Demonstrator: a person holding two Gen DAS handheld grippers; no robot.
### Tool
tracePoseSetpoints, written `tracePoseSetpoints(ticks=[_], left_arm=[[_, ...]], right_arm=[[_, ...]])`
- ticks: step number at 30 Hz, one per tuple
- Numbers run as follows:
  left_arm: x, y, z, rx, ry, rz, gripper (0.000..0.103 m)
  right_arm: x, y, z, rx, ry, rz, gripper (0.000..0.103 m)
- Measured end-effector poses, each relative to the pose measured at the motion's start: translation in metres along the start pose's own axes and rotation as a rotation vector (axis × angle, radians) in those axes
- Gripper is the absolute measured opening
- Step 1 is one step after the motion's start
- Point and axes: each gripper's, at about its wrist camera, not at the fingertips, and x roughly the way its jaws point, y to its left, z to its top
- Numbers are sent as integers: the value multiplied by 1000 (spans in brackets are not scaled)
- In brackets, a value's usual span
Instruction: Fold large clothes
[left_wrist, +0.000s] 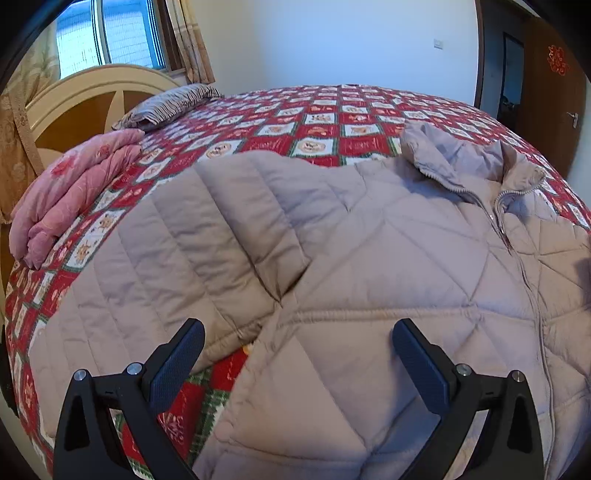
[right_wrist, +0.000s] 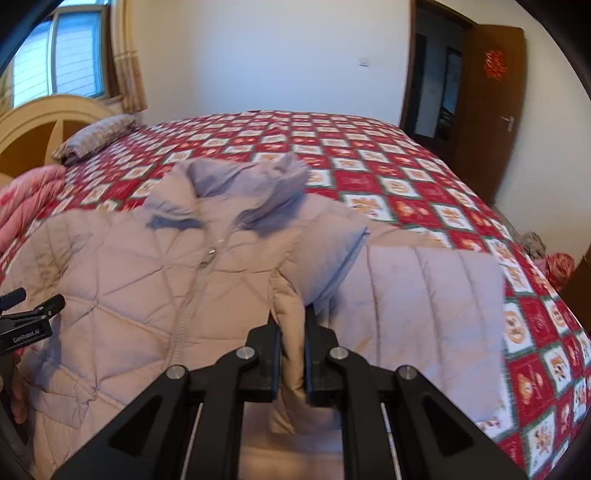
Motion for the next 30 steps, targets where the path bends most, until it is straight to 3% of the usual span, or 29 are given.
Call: tracePoseSetpoints(ticks=[4,6,9,14,21,25,26,27,28,30], left_arm=[[-12,-4,2,-4,-10,-20,102],[-20,-8,4,-1,-23,-24,102],[-34,-21,7,6,-41,-48,102],[-60,-61,8,28,-59,-127,102],[-81,-165,-4,166,-49,-317,102],[-72,-210,-9,229,-14,-358,101],[-66,-219,-8,228,5,-376,97],[-59,-224,-6,220,33,-399,76],[-51,-229,-5,204,70,-430,48],[-39,-237,-5,180,134,-494,23]], right_arm=[[14,16,-10,-48,23,-8,23],[7,20,-15,-66,25,15,48],[-22,21,-25,-81,-2,72,66],[-60,-5,-46,-64,-31,91,66],[-69,-71,-62,71,-48,-52,67],[-48,-93,-74,92,-5,-134,67],[-45,-98,-77,101,8,-132,67],[-42,-102,-80,110,19,-130,67],[-42,-106,-83,119,23,-127,67],[-43,-113,-86,129,27,-127,67]])
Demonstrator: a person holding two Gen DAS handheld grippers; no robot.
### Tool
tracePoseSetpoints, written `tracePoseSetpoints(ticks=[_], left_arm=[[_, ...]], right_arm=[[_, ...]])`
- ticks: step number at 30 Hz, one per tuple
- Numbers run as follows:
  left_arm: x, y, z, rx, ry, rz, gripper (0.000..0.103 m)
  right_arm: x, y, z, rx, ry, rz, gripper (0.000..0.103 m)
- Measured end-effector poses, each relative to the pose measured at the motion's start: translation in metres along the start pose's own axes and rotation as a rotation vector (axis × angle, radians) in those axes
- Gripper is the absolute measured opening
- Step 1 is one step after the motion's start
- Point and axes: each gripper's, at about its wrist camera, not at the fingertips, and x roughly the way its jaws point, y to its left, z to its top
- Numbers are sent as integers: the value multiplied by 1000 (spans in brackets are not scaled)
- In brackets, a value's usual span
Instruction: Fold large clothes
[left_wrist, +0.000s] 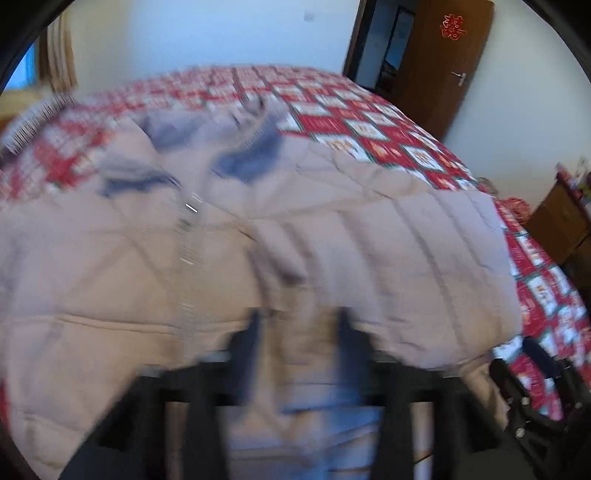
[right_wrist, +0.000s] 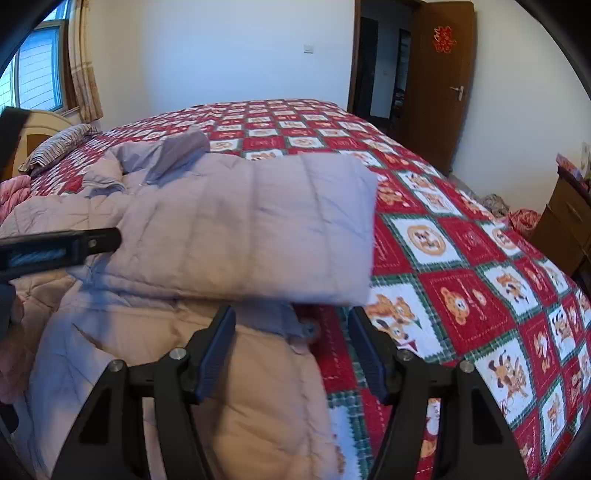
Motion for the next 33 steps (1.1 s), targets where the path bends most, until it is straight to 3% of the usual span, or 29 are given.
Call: tracePoseSetpoints(ticks=[4,11,21,27,33], left_arm=[[-4,-3,-2,20,-31,12,11],[-32,11,4,88,-134,115,8],[-84,89,6,91,-263,290,6],[-92,146,-2,42,-266,369,6],[-56,170,-16,26,-227,459,7]], right_arm=[[0,-15,-2,23,-1,-19,67],[0,-15,-1,31,-3,-19,67],[-4,9,8,-14,-30,-10,67],[1,23,9,-38,-32,9,67],[22,40,-1,-68,26,24,67]])
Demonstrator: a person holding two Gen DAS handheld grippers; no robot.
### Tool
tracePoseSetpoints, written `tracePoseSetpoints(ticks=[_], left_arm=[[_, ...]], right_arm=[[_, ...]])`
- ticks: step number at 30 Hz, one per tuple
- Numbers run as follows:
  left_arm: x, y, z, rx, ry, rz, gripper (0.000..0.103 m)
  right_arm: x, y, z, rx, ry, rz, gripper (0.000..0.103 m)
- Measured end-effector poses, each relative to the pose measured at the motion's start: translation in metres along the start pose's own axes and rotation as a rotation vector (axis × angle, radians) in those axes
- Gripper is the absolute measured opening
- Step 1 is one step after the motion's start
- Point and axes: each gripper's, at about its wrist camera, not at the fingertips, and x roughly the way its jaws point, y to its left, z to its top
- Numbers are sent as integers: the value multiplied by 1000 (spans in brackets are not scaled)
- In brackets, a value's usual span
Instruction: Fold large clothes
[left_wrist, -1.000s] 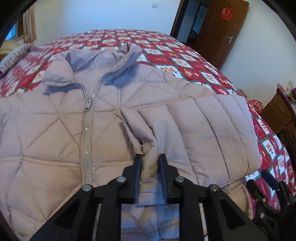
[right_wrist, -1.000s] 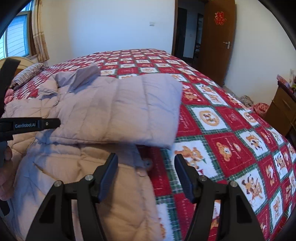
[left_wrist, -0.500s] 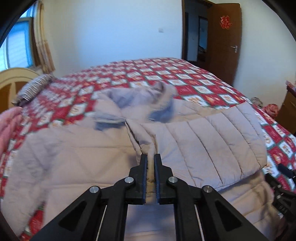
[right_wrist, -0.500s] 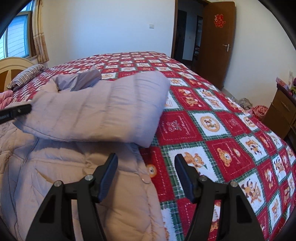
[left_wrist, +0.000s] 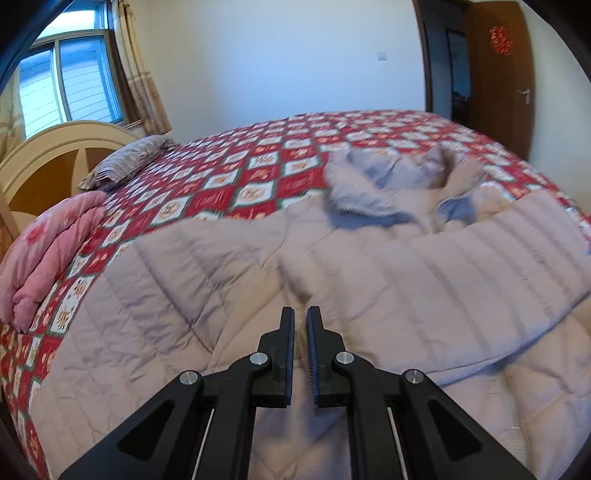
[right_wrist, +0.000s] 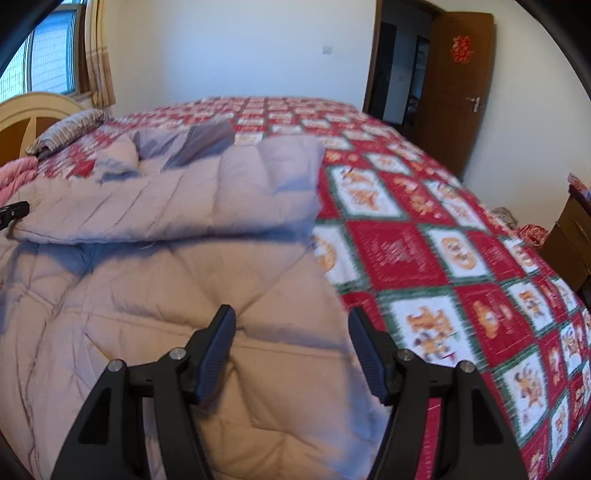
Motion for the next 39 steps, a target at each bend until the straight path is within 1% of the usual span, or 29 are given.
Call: tracePoseSetpoints(ticks=[2,3,4,6,7,8,9,11,12,13,14,15,17,19,21,23,25,29,33,39], left_arm=[[10,0,-3,1,37,5,7],[10,3,-3,-7,45,17,7],[5,9,-3,-30,38,40,7],[-11,22,3,-81,-23,51,7],[-19,28,9,-107,-62,80,7],[-24,32,15,-127,-84,105,7],[-26,36,22,-147,-95,120,9],[-18,37,35,-180,-72,120,20],[-12,33,40,-186,-51,138,32],[-5,28,43,-189,-34,165,49],[2,23,46,-188,-26,178,56],[11,15,47,-168,-26,195,63],[29,1,43,-106,-20,264,64],[52,-6,34,-73,32,297,64],[72,-6,20,-87,81,276,64],[79,-7,11,-87,84,256,65],[79,-8,10,-86,81,251,69],[83,-10,8,-79,91,262,71],[84,-11,7,-95,87,255,72],[84,-6,7,-118,82,239,73]], right_arm=[[15,0,-5,3,71,21,68],[16,-1,-6,6,70,23,68],[11,-4,-5,12,57,22,68],[2,-9,1,26,45,28,68],[-8,-14,9,48,10,35,68],[-18,-19,18,71,-37,34,68],[-24,-21,23,83,-65,36,68],[-30,-23,47,95,-121,38,68],[-28,-23,61,95,-143,34,68],[-21,-23,74,102,-151,30,68],[-10,-24,88,111,-150,31,67],[2,-24,96,118,-146,39,61],[22,-24,107,127,-131,40,56],[53,-16,112,100,-70,74,55],[74,-6,106,56,-28,67,53],[89,-2,95,38,3,53,53],[102,-7,83,61,13,64,53],[106,-9,77,66,4,55,54],[107,-2,77,43,11,27,55],[114,-2,80,33,15,17,55]])
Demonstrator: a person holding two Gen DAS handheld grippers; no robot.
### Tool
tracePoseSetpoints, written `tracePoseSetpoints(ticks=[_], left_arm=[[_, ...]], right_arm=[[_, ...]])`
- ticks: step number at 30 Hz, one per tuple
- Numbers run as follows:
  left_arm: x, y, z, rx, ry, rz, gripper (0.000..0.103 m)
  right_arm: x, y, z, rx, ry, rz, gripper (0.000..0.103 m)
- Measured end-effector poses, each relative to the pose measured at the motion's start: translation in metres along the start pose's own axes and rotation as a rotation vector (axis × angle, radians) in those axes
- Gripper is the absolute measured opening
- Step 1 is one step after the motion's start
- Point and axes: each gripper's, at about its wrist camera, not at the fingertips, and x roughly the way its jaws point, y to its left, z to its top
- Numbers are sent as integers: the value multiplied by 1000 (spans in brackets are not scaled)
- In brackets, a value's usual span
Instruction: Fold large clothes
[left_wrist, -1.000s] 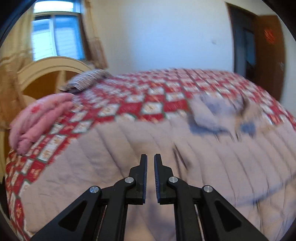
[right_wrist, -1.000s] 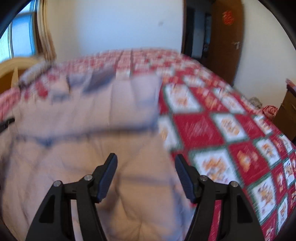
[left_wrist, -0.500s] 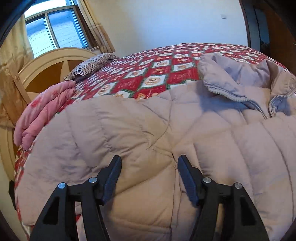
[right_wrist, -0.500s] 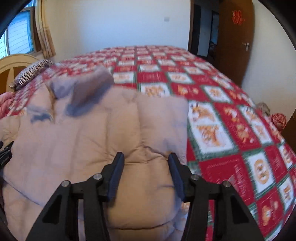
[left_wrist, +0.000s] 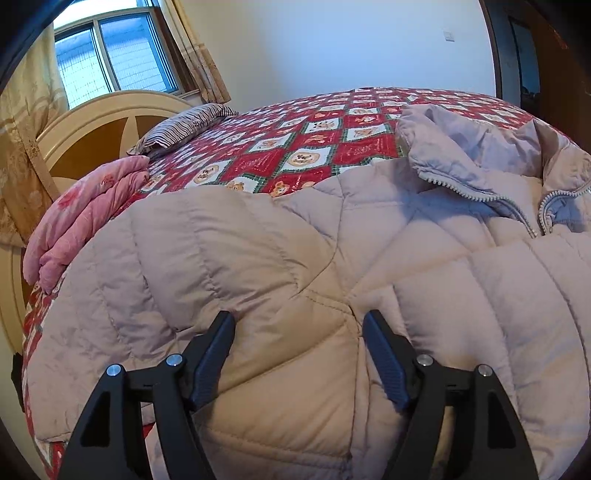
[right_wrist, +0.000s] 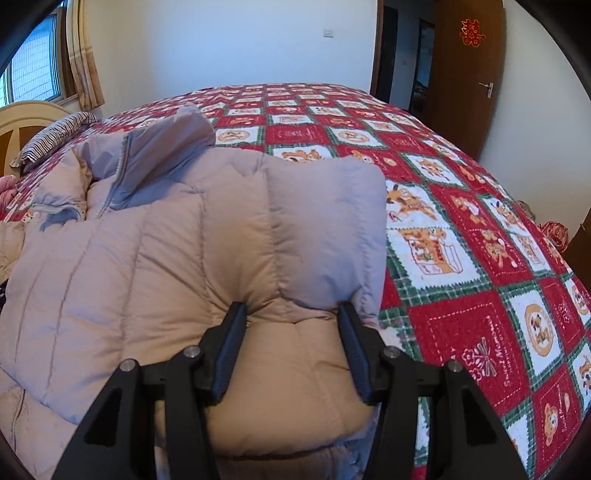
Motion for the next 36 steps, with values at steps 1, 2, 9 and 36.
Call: tracePoseSetpoints(ticks=[1,2,9,36], left_arm=[[0,1,0,-7,2,-8,74],[1,4,0,-20,4,-21,74],[3,10,0,-60,15,-52,79],[-78,188,-22,-147,-80,25,87]], right_arm=[[0,1,1,-4,2,-3,56],[-1,1,2,-9,6,-6,56],[-60,17,13,-7,-92,3,83],[-96,72,-21,-265,-125,-132,102]])
